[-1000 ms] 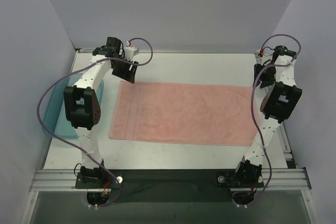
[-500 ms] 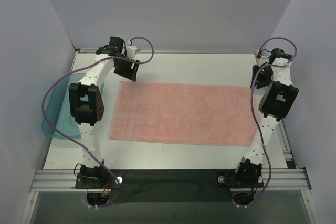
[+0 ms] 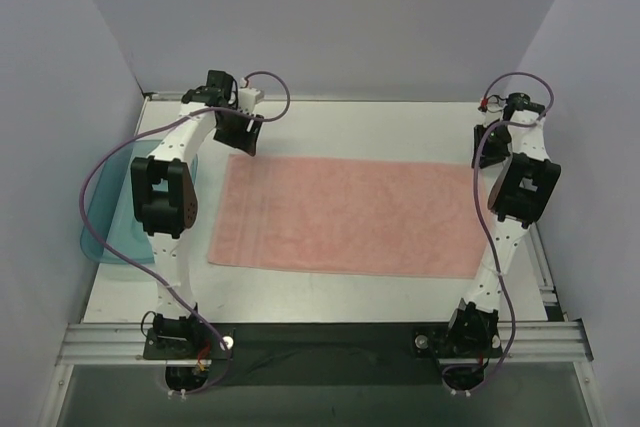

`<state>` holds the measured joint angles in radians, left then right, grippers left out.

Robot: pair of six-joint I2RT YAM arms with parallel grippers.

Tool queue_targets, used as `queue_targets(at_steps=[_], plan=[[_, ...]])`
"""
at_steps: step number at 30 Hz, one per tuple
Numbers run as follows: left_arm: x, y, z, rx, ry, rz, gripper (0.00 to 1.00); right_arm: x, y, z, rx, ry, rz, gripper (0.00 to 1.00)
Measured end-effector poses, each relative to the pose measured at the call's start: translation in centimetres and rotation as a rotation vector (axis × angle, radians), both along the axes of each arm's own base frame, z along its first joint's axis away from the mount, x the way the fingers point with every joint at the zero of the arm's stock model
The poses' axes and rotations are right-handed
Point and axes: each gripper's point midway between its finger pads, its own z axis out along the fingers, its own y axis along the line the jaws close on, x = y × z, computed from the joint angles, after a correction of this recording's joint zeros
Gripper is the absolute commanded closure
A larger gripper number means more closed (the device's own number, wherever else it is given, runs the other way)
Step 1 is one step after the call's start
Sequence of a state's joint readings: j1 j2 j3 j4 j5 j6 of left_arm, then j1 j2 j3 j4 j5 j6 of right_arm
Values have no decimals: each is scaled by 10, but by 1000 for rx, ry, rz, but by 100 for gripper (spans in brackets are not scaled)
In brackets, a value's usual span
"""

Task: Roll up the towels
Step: Fold the towel

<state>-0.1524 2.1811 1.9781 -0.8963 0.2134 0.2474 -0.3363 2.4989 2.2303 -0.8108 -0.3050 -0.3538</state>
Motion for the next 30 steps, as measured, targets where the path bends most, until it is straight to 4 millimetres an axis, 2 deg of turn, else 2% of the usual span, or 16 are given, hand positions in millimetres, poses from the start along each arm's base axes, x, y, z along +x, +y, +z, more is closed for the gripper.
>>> queue_targets(at_steps=[1, 2, 6, 11, 15, 23, 30], plan=[[0, 1, -1, 2, 2, 3, 27, 1, 2, 0, -2, -1, 8, 81], [1, 3, -4, 6, 6, 7, 27, 1, 2, -1, -3, -2, 14, 89], [4, 8, -18, 33, 27, 19, 31, 1, 1, -2, -3, -6, 22, 100], [14, 14, -36, 73, 39, 29, 33, 2, 2, -2, 0, -7, 23, 100], [22, 24, -47, 119, 42, 39, 39, 2, 3, -2, 3, -9, 24, 100], [44, 41, -51, 167, 2, 51, 45, 1, 4, -2, 5, -13, 27, 100], [44, 43, -60, 171, 15, 19, 47, 1, 3, -2, 5, -14, 28, 100]])
